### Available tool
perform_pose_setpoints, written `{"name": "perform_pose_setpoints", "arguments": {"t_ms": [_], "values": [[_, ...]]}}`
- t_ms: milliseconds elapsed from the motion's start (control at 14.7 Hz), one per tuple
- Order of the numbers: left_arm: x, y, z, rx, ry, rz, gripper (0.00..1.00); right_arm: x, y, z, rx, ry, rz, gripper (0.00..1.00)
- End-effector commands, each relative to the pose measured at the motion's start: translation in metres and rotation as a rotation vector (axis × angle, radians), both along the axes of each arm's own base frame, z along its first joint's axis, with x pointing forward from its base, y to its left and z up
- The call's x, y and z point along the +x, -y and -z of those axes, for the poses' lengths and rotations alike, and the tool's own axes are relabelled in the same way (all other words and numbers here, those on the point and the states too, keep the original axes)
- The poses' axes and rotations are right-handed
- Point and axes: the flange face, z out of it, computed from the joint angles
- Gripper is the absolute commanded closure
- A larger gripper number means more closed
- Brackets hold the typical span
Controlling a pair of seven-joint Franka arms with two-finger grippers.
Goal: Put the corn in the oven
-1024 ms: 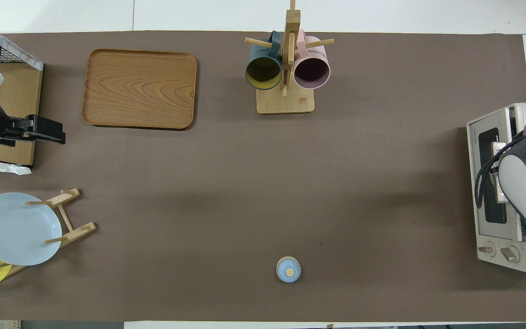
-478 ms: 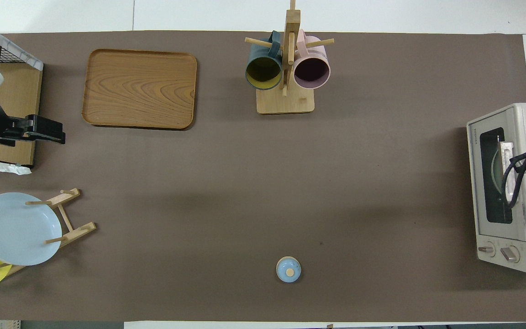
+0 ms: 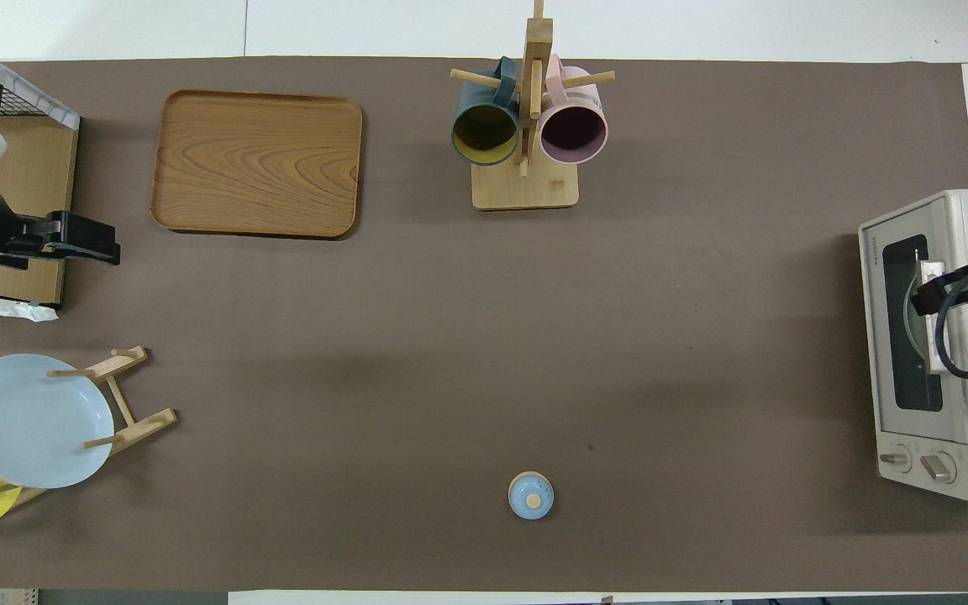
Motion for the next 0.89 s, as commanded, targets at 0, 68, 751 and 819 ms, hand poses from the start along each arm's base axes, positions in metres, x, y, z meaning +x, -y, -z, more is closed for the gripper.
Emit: {"name": "perform_pose_setpoints", "arguments": {"t_ms": [0,68,751,819], "values": [[-0.003,-0.003,-0.004,0.021,0.001,-0.002,0.0,0.005,-0.006,-0.008,0.018,0.004,0.031,0.03],[-0.003,-0.002,-0.004,0.021,0.003,-0.002,0.0,0.006,-0.012,-0.008,0.015,0.005,0.043,0.0],[-0.003,-0.002,-0.004,0.021,0.003,-0.002,0.0,0.021,-0.036,-0.021,0.009,0.003,0.066,0.0],[-0.003,-0.002,-0.004,0.021,0.003,-0.002,0.0,0.02,-0.037,-0.021,0.013,-0.001,0.079,0.0]]}}
